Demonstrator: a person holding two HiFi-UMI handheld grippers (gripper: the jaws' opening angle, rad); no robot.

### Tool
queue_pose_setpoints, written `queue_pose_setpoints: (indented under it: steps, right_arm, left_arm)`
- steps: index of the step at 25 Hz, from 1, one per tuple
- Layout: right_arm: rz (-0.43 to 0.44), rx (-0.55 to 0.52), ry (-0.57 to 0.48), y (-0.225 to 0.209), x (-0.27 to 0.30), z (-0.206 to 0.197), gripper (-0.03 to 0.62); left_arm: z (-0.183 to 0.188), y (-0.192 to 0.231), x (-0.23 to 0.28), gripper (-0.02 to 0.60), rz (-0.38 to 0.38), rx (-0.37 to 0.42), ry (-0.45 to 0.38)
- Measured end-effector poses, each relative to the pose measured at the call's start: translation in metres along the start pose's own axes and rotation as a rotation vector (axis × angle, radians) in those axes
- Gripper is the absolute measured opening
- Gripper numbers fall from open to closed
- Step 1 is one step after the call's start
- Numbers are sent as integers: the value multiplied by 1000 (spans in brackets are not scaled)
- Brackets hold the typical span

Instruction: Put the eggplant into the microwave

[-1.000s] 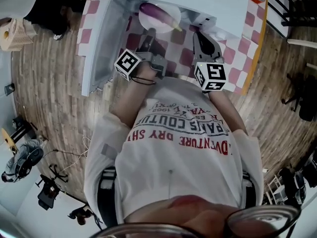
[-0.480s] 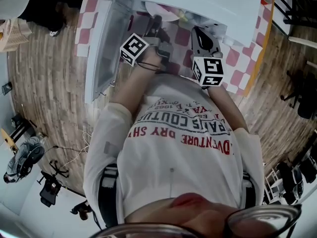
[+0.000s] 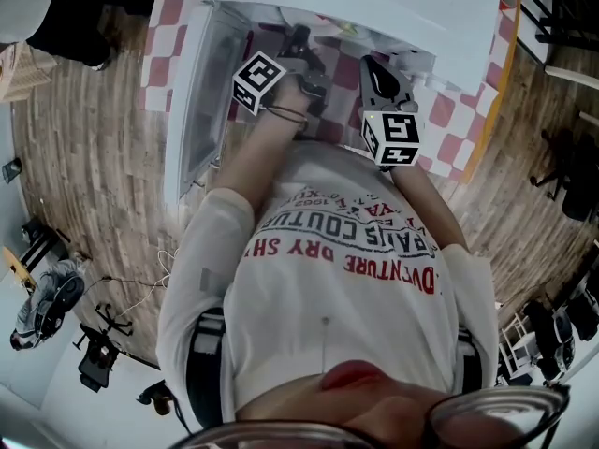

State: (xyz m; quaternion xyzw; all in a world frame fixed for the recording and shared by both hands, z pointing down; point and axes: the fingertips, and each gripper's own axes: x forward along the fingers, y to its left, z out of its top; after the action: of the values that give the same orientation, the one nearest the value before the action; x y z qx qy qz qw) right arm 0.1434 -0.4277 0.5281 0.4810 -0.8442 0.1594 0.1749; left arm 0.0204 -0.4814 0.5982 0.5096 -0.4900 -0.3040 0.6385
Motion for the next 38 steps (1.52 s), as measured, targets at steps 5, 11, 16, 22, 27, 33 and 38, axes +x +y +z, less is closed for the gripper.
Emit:
queue_pose_setpoints:
  steps: [5, 11, 16, 22, 27, 33, 38]
  right_arm:
    - [4, 9, 9, 3, 2, -5, 28]
    - [25, -36, -7, 13, 1, -4, 28]
    - [-1, -19, -6, 7, -1, -8, 28]
    - [-1, -19, -11, 7, -4, -10, 28]
    - [-9, -21, -17, 6, -7, -10, 28]
    - [-22, -15, -21, 2, -12, -11, 28]
    - [-21, -9, -34, 3, -15, -9, 28]
  left_arm:
    - [-1, 6, 8, 31, 53, 17, 23]
    - [-4, 16, 15, 32, 134, 18, 52]
    - [-11, 21, 18, 32, 166, 35, 90]
    - [-11, 21, 17, 32, 167, 12, 80]
    - [-6, 34, 10, 129, 261, 47, 56]
    - [-8, 37, 3, 178, 259, 50, 74]
    - [-12, 23, -12, 166, 232, 193, 93]
